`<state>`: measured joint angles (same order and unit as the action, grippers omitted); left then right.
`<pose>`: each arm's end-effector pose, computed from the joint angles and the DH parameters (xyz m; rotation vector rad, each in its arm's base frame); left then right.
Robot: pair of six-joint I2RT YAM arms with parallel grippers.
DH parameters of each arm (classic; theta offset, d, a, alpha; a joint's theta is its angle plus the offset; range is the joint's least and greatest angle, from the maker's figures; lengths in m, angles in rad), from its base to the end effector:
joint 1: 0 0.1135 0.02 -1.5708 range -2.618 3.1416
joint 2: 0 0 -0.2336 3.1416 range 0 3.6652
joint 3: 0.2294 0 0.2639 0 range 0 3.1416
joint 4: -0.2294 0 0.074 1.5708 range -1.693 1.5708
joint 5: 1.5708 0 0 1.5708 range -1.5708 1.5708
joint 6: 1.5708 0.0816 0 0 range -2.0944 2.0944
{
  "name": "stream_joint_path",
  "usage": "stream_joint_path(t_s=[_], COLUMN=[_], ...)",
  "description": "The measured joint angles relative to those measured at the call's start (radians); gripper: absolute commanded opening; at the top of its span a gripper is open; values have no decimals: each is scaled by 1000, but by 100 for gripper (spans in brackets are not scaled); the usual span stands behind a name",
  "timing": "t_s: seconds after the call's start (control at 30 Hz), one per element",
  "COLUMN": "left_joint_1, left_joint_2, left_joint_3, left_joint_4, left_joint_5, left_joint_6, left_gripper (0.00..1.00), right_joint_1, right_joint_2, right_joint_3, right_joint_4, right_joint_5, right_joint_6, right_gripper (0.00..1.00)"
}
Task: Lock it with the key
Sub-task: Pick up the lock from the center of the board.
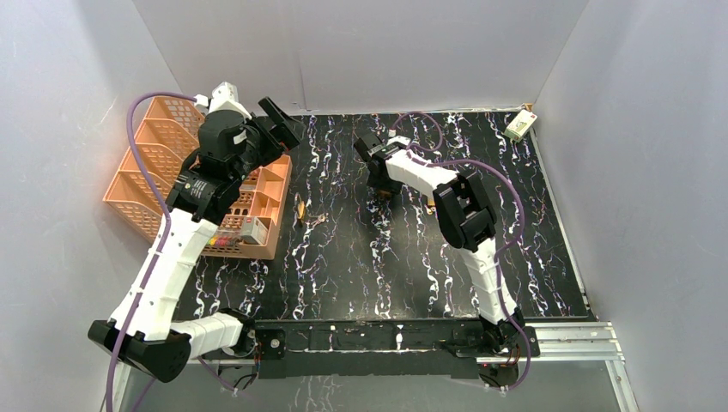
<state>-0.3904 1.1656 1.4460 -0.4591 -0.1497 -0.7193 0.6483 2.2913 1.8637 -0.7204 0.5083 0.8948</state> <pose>0.2918 -0.1069 0.4295 -0.4044 1.7508 -0.6751 0.4165 0.2657 0.1046 0.4441 2.4550 -0.0911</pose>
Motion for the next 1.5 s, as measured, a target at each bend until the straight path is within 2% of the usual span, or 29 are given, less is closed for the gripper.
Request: stream_joint_path(t_s=[0.27,0.37,0.5,0.53,0.57,0.63,0.83,0.97,1.27,1.33,1.5], left_joint_1=[0,0,0,1,1,4,7,7,14,17,25], left_joint_2=[-2,-5,-11,-49,-61,-95,-93,-28,151,185,246], left_joint_3=[-7,-33,-95,-176,-193,-228,-203,-146,-3,9,50], left_joint_4=[13,17,60,114,129,172,151,67,-86,-105,-154], left_joint_5=[1,0,19,83,109,230,656,830,977,998,1052], left_joint_6=[2,22,125,230,264,367,608,695,735,734,707], left_gripper=[98,98,98,98,98,98,98,98,98,94,77], right_joint_1=[-1,-6,-14,-15,-12,-8,1,4,4,4,4], right_joint_2=[-36,-108,-239,-264,-339,-397,-608,-712,-771,-780,-832], right_joint_3=[-60,-170,-357,-388,-434,-448,-464,-464,-446,-438,-437], right_joint_4=[52,122,212,221,228,244,220,191,86,68,50], right_joint_5=[-33,-124,-341,-406,-620,-764,-977,-1037,-1100,-1099,-1080], right_joint_6=[-69,-178,-356,-401,-537,-623,-768,-829,-925,-940,-962], right_gripper=[0,0,0,0,0,0,0,0,0,0,0])
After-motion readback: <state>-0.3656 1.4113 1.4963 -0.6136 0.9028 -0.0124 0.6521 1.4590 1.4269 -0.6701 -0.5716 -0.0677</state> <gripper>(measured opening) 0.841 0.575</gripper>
